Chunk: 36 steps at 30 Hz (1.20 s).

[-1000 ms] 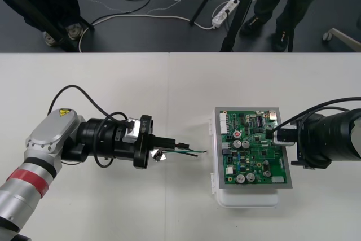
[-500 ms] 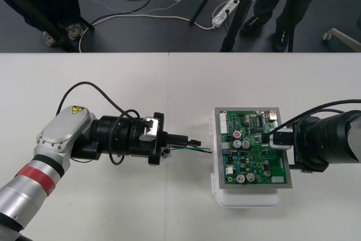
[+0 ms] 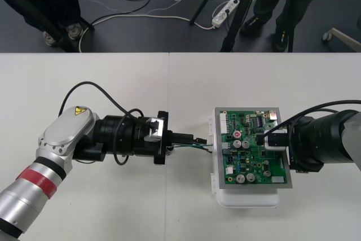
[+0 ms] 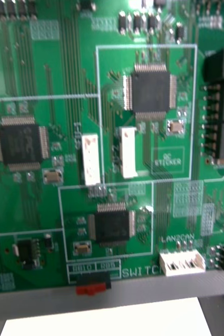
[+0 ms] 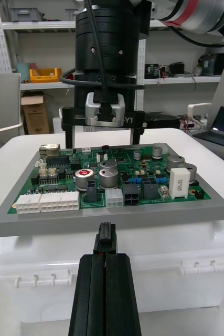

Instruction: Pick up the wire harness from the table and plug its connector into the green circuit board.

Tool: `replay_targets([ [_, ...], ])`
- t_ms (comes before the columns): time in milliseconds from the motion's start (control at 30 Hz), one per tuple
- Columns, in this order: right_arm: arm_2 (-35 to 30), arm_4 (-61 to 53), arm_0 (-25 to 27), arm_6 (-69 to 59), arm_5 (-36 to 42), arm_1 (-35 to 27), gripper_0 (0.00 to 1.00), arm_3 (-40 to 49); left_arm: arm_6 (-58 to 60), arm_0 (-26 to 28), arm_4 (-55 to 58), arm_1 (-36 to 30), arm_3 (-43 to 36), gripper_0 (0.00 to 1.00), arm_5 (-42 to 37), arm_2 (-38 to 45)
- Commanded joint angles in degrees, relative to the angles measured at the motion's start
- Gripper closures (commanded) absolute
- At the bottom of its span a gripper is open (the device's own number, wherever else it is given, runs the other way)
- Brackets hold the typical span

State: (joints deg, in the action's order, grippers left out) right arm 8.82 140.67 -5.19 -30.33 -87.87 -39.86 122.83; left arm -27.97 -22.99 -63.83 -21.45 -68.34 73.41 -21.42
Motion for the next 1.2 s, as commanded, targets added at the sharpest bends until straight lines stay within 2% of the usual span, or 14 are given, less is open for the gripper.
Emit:
replay_targets([
  [33, 1.5, -0.4, -1.7, -3.1, -0.4, 0.7, 0.0, 2.0, 1.6, 1.4, 0.5, 2.6, -2.4, 1.0, -2.6, -2.1],
  [1200, 1.8, -0.3, -2.5, -4.1, -0.5, 1.4, 0.0, 2.0, 2.3, 2.7, 1.9, 5.4, -2.8, 1.0, -5.3, -4.8],
])
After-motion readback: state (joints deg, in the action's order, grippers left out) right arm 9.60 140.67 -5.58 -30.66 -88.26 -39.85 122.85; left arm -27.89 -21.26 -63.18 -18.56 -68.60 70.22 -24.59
